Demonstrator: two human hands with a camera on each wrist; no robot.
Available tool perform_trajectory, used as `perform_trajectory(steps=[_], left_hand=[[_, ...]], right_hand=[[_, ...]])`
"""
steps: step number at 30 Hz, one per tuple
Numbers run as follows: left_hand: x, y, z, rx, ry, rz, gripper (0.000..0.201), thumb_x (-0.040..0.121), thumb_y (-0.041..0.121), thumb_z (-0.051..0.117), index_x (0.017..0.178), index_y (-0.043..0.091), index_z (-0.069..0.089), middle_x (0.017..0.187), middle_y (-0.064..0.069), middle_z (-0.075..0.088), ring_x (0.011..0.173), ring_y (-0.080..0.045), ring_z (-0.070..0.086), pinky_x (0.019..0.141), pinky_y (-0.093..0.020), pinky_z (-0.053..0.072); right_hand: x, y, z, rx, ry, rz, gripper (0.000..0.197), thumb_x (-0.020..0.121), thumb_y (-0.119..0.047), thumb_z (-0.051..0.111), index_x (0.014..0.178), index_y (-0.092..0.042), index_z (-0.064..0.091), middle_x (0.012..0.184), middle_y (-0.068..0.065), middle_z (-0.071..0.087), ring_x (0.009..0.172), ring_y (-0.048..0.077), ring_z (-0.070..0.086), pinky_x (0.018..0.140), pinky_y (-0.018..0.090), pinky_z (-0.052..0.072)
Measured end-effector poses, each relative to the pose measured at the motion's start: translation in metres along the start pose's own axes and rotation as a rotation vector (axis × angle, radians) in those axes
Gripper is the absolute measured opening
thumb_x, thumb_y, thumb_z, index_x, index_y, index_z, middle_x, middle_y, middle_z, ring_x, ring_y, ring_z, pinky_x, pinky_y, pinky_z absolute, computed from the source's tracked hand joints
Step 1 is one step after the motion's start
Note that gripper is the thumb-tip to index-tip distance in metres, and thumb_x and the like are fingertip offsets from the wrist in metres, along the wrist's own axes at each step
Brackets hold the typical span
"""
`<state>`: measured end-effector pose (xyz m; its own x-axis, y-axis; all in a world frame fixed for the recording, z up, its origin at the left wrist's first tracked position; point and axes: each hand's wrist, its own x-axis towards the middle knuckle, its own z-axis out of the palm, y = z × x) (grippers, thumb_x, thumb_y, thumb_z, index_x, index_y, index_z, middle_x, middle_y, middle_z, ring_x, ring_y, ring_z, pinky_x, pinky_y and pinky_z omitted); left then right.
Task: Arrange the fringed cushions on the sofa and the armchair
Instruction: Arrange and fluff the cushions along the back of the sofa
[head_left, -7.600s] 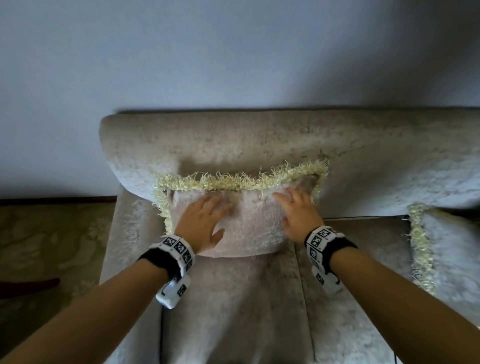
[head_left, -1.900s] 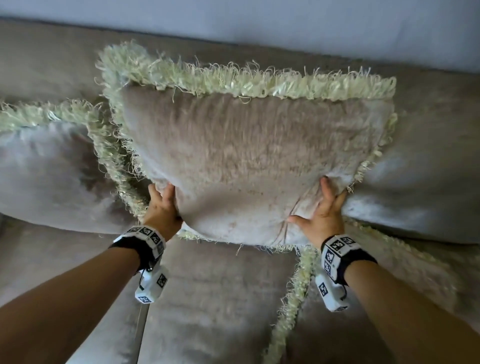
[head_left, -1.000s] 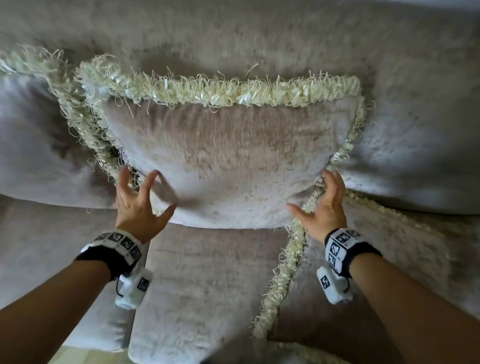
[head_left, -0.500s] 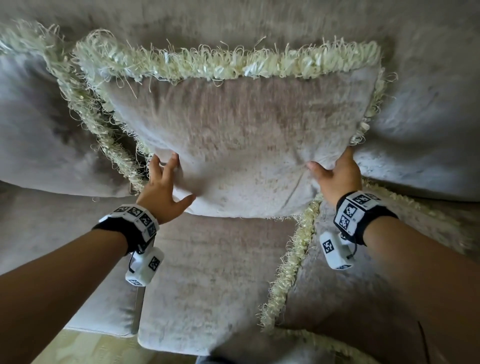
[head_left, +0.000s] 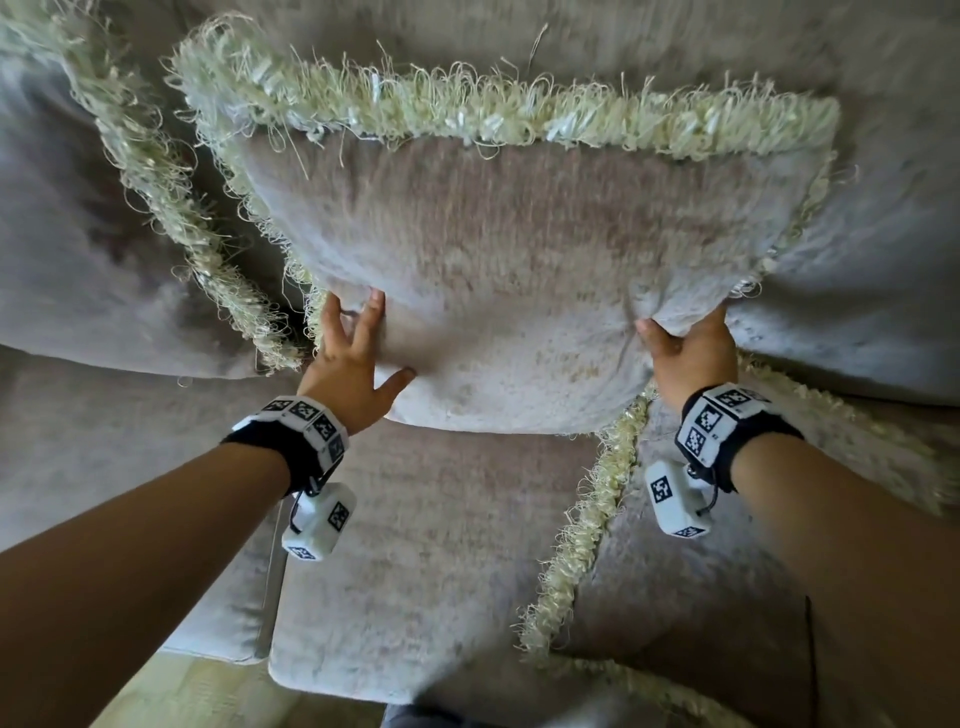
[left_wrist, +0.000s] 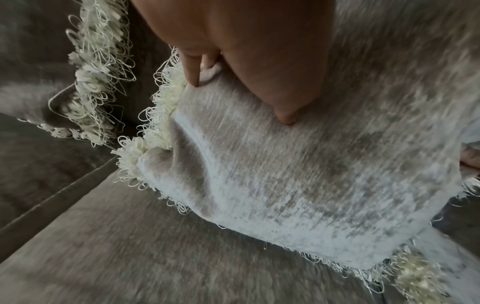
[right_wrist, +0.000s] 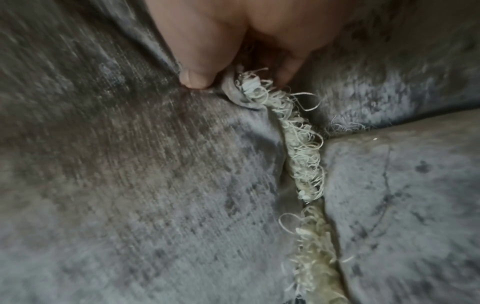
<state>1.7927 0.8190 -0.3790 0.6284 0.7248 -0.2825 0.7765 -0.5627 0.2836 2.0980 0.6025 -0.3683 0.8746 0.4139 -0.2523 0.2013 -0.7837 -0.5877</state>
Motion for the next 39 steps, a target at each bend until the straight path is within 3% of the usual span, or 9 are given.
perform_trajectory(steps=[4, 8, 11, 15, 25, 28, 31, 35, 39], left_hand=[[-0.007, 0.006, 0.005, -0.035, 0.086, 0.012, 0.101, 0.082, 0.053, 0.064, 0.153, 0.023, -0.001, 0.149, -0.035, 0.011, 0.135, -0.052, 0.028, 0.103, -0.056, 0.039], [-0.03, 0.024, 0.001, 0.067, 0.27, 0.087, 0.064, 0.08, 0.031, 0.06, 0.133, 0.0, 0.04, 0.118, -0.026, 0.045, 0.105, -0.04, 0.047, 0.089, -0.051, 0.046], [-0.052, 0.049, 0.003, 0.062, 0.235, 0.233, 0.044, 0.08, 0.03, 0.051, 0.115, 0.002, 0.052, 0.108, -0.02, 0.051, 0.096, -0.036, 0.05, 0.082, -0.049, 0.048], [-0.07, 0.097, 0.025, -0.1, 0.078, 0.431, 0.04, 0.08, 0.018, 0.061, 0.117, 0.013, 0.048, 0.104, -0.014, 0.052, 0.092, -0.033, 0.052, 0.076, -0.047, 0.05], [-0.096, 0.221, 0.099, -0.136, -0.356, 0.308, 0.061, 0.092, 0.044, 0.056, 0.145, 0.027, 0.032, 0.135, -0.01, 0.042, 0.118, -0.03, 0.049, 0.097, -0.042, 0.043], [-0.103, 0.254, 0.127, -0.028, -0.396, 0.242, 0.082, 0.078, 0.073, 0.045, 0.148, 0.035, 0.026, 0.145, -0.011, 0.038, 0.134, -0.034, 0.032, 0.108, -0.05, 0.03], [-0.102, 0.278, 0.151, 0.004, -0.361, 0.159, 0.096, 0.061, 0.094, 0.03, 0.145, 0.048, 0.02, 0.146, -0.014, 0.036, 0.134, -0.039, 0.03, 0.108, -0.057, 0.029], [-0.092, 0.306, 0.156, 0.0, -0.393, 0.083, 0.103, 0.053, 0.095, 0.036, 0.144, 0.052, 0.016, 0.153, -0.016, 0.021, 0.138, -0.044, 0.025, 0.109, -0.061, 0.029], [-0.083, 0.317, 0.161, 0.016, -0.545, 0.087, 0.118, 0.044, 0.096, 0.049, 0.141, 0.061, -0.007, 0.159, -0.014, 0.002, 0.147, -0.04, 0.004, 0.111, -0.065, 0.024]], right_hand=[[-0.006, 0.0, -0.015, 0.013, -0.027, -0.049, 0.084, 0.086, -0.047, 0.068, 0.149, -0.016, 0.022, 0.142, 0.006, 0.049, 0.117, 0.023, 0.058, 0.097, 0.031, 0.044], [-0.016, 0.011, -0.021, 0.066, -0.004, -0.149, 0.078, 0.084, -0.042, 0.071, 0.146, -0.018, 0.031, 0.142, 0.003, 0.042, 0.112, 0.016, 0.055, 0.099, 0.037, 0.048], [-0.028, 0.036, -0.027, 0.066, -0.057, -0.099, 0.088, 0.079, -0.057, 0.07, 0.149, -0.031, 0.022, 0.152, 0.0, 0.029, 0.126, 0.023, 0.052, 0.101, 0.045, 0.05], [-0.048, 0.081, -0.047, -0.006, -0.081, 0.016, 0.079, 0.087, -0.042, 0.068, 0.15, -0.023, 0.025, 0.151, 0.004, 0.032, 0.12, 0.024, 0.055, 0.096, 0.037, 0.049], [-0.066, 0.225, -0.139, -0.183, -0.141, 0.084, 0.035, 0.092, -0.032, 0.064, 0.121, -0.015, 0.057, 0.12, 0.008, 0.061, 0.095, 0.02, 0.06, 0.082, 0.029, 0.045], [-0.071, 0.278, -0.174, -0.206, -0.166, 0.138, 0.041, 0.091, -0.029, 0.066, 0.127, -0.014, 0.054, 0.125, 0.01, 0.056, 0.095, 0.02, 0.055, 0.082, 0.027, 0.041], [-0.076, 0.324, -0.198, -0.257, -0.291, 0.198, 0.058, 0.088, -0.038, 0.067, 0.139, -0.02, 0.044, 0.14, 0.012, 0.042, 0.119, 0.032, 0.052, 0.097, 0.037, 0.046], [-0.077, 0.361, -0.211, -0.195, -0.439, 0.192, 0.082, 0.085, -0.053, 0.066, 0.151, -0.029, 0.024, 0.156, 0.006, 0.021, 0.139, 0.031, 0.036, 0.111, 0.042, 0.037], [-0.073, 0.382, -0.197, -0.022, -0.494, 0.233, 0.097, 0.076, -0.062, 0.07, 0.152, -0.041, 0.014, 0.162, 0.0, 0.01, 0.147, 0.029, 0.02, 0.115, 0.046, 0.03]])
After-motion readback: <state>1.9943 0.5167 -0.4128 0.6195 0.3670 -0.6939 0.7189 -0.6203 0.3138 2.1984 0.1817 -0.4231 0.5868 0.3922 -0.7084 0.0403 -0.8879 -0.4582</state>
